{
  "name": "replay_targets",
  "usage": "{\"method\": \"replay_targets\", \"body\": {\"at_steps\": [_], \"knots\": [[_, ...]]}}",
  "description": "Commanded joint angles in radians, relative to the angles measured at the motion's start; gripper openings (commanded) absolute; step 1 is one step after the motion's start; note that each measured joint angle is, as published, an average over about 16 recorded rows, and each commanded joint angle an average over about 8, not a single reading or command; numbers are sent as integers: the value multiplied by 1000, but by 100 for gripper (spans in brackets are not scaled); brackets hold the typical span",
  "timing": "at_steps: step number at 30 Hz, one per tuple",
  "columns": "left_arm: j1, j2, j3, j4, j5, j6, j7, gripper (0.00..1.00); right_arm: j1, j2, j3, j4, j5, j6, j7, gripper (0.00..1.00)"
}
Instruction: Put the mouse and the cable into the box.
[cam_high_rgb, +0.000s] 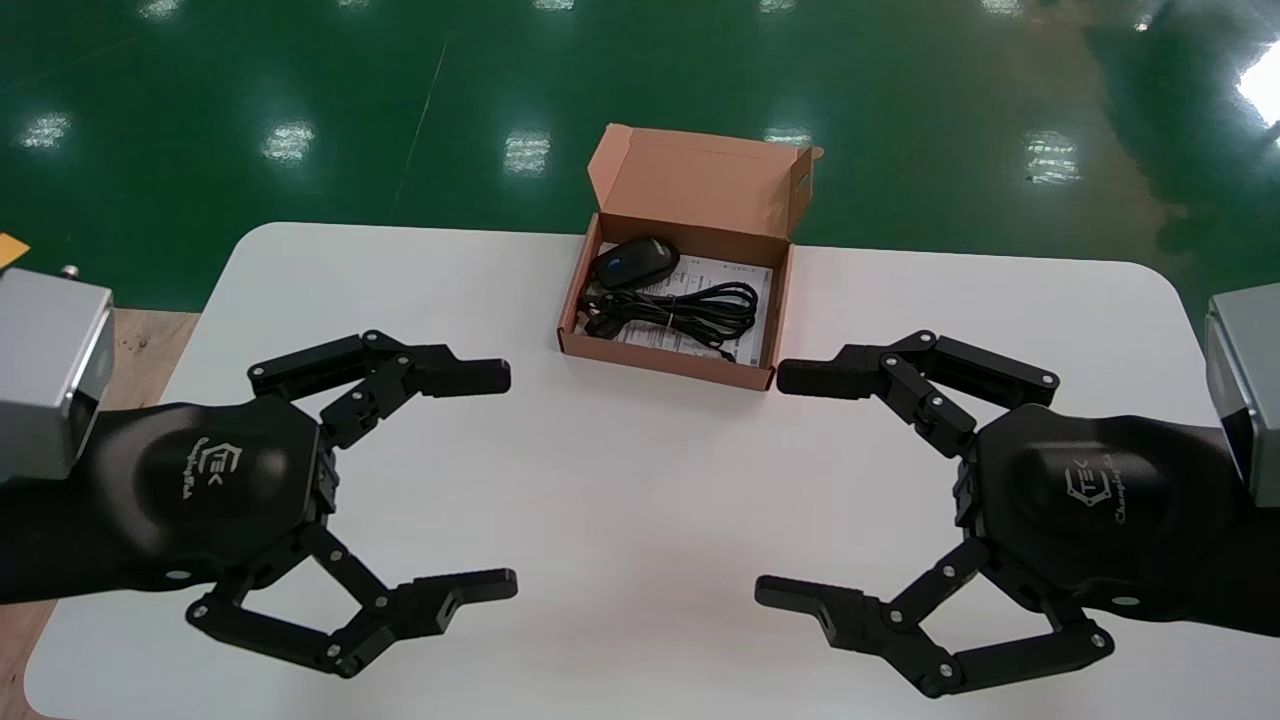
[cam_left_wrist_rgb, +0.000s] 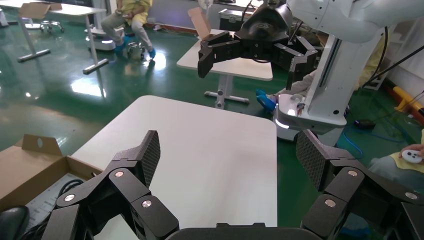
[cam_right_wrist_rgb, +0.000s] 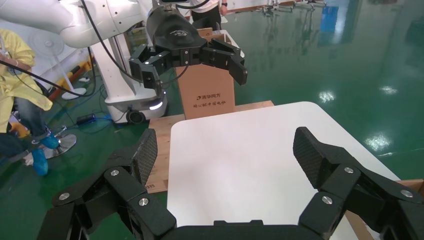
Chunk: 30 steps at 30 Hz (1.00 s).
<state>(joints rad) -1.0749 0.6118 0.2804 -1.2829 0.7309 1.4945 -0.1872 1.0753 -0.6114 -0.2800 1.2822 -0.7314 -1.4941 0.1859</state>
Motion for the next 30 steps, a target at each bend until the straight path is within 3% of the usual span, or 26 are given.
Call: {"method": "replay_targets", "body": {"at_steps": [1, 30], "knots": [[0, 0, 0, 0, 0, 0, 0, 100, 0, 0, 0, 0, 0, 0, 0, 100], [0, 0, 0, 0, 0, 0, 0, 100, 0, 0, 0, 0, 0, 0, 0, 100]]}}
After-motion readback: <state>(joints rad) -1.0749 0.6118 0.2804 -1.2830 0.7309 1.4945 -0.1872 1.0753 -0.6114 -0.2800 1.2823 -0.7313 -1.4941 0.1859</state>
